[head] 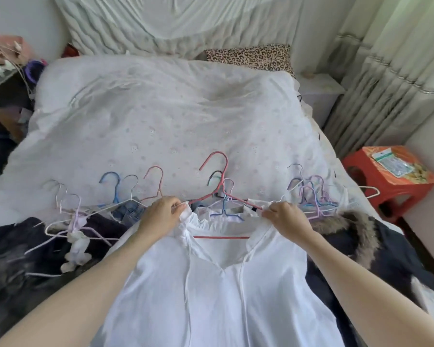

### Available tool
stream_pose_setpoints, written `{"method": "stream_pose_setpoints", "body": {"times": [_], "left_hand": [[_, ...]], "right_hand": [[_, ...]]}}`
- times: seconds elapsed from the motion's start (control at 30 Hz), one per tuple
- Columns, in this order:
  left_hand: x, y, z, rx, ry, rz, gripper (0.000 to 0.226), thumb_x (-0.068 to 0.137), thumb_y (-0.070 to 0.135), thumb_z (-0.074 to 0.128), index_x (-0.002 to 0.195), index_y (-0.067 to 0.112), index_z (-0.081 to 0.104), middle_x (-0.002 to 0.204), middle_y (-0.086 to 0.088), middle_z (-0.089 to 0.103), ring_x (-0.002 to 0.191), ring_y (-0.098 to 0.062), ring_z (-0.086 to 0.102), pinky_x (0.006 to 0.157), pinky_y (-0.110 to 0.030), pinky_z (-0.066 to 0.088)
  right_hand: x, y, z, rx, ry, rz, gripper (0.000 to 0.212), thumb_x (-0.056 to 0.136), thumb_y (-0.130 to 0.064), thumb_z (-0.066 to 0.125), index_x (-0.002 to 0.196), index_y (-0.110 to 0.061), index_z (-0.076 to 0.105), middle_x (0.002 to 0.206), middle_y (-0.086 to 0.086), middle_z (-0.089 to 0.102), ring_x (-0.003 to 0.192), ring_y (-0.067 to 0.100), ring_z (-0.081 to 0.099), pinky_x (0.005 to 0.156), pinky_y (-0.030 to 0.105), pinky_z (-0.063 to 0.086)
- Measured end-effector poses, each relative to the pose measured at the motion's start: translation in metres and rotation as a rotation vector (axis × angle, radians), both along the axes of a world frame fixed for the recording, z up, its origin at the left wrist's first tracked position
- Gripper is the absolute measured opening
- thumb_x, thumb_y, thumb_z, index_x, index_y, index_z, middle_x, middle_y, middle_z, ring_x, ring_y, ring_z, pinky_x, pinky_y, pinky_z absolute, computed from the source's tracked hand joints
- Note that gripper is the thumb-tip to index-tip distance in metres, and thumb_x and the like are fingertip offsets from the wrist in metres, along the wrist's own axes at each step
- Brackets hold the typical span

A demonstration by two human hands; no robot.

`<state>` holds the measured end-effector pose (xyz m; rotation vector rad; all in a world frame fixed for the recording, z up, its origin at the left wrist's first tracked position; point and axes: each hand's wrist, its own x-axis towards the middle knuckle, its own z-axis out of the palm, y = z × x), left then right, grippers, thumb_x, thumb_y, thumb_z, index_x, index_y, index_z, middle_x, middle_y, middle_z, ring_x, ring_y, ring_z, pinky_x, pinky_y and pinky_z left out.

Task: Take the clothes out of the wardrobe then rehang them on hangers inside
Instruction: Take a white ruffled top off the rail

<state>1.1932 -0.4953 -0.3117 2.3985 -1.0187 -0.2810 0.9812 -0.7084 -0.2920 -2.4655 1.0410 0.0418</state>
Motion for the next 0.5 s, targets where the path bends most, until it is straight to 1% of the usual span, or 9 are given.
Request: {"method": "stream_pose_setpoints", "body": {"times": [0.1,0.17,0.23,0.27,0.3,0.33,0.37,0.43,0.5], "left_hand": [[0.012,-0.012,-0.029,0.046,0.0,0.055,0.024,0.092,0.029,0.054,0.074,0.013,0.056,0.071,0.0,0.051,0.074,-0.027,0.051,0.067,-0.036,0.04],[0.016,-0.017,-0.045,0.112,0.023,0.092,0.024,0.092,0.029,0.051,0.077,0.012,0.059,0.076,-0.005,0.055,0.078,-0.029,0.053,0.069,-0.037,0.042],[0.02,-0.019,-0.058,0.144,0.053,0.078,0.022,0.092,0.027,0.048,0.081,0.014,0.061,0.082,-0.009,0.06,0.086,-0.033,0.056,0.071,-0.037,0.044],[0.022,-0.02,-0.062,0.151,0.073,0.044,0.022,0.092,0.026,0.045,0.09,0.014,0.064,0.09,-0.011,0.062,0.094,-0.034,0.056,0.076,-0.038,0.045],[0.022,-0.021,-0.064,0.171,0.086,0.002,0.027,0.092,0.024,0.044,0.107,0.014,0.063,0.105,-0.013,0.062,0.105,-0.034,0.054,0.084,-0.04,0.044],[0.021,-0.021,-0.063,0.22,0.085,-0.042,0.035,0.094,0.023,0.044,0.126,0.013,0.055,0.12,-0.014,0.057,0.115,-0.033,0.049,0.093,-0.04,0.041],[0.02,-0.02,-0.061,0.27,0.052,-0.087,0.043,0.095,0.023,0.044,0.137,0.013,0.044,0.131,-0.013,0.051,0.121,-0.032,0.044,0.099,-0.039,0.037],[0.015,-0.016,-0.053,0.291,-0.062,-0.178,0.05,0.095,0.025,0.047,0.142,0.012,0.035,0.138,-0.012,0.045,0.125,-0.03,0.041,0.102,-0.039,0.034],[0.007,-0.011,-0.04,0.235,-0.162,-0.254,0.05,0.092,0.03,0.046,0.137,0.008,0.042,0.133,-0.015,0.049,0.12,-0.033,0.047,0.098,-0.043,0.04]], "right_hand": [[0.017,-0.006,-0.032,-0.007,0.023,-0.022,0.03,0.091,-0.031,0.051,0.082,-0.007,0.065,0.091,0.018,0.064,0.088,0.035,0.059,0.063,0.032,0.033],[0.023,-0.006,-0.046,-0.011,0.037,-0.05,0.028,0.092,-0.028,0.049,0.088,-0.006,0.066,0.091,0.018,0.063,0.089,0.035,0.059,0.062,0.032,0.033],[0.024,-0.005,-0.057,-0.025,0.044,-0.058,0.028,0.093,-0.027,0.047,0.098,-0.007,0.067,0.099,0.017,0.064,0.098,0.034,0.057,0.067,0.033,0.037],[0.023,-0.005,-0.061,-0.02,0.048,-0.055,0.029,0.094,-0.027,0.048,0.108,-0.009,0.065,0.108,0.016,0.064,0.107,0.033,0.055,0.073,0.034,0.041],[0.021,-0.005,-0.065,-0.011,0.06,-0.039,0.033,0.094,-0.028,0.048,0.12,-0.011,0.06,0.12,0.013,0.06,0.116,0.031,0.05,0.081,0.035,0.043],[0.02,-0.004,-0.068,0.0,0.084,-0.015,0.04,0.094,-0.03,0.049,0.131,-0.013,0.051,0.132,0.011,0.053,0.124,0.029,0.045,0.089,0.037,0.042],[0.017,-0.003,-0.068,0.003,0.108,0.009,0.047,0.095,-0.033,0.048,0.138,-0.015,0.043,0.14,0.008,0.045,0.13,0.028,0.038,0.095,0.038,0.04],[0.012,0.001,-0.064,-0.036,0.123,0.047,0.054,0.095,-0.036,0.047,0.144,-0.017,0.032,0.148,0.006,0.035,0.136,0.026,0.029,0.103,0.037,0.033],[0.005,0.008,-0.056,-0.111,0.116,0.09,0.058,0.095,-0.04,0.044,0.146,-0.019,0.025,0.15,0.004,0.03,0.138,0.024,0.026,0.11,0.036,0.024]]}}
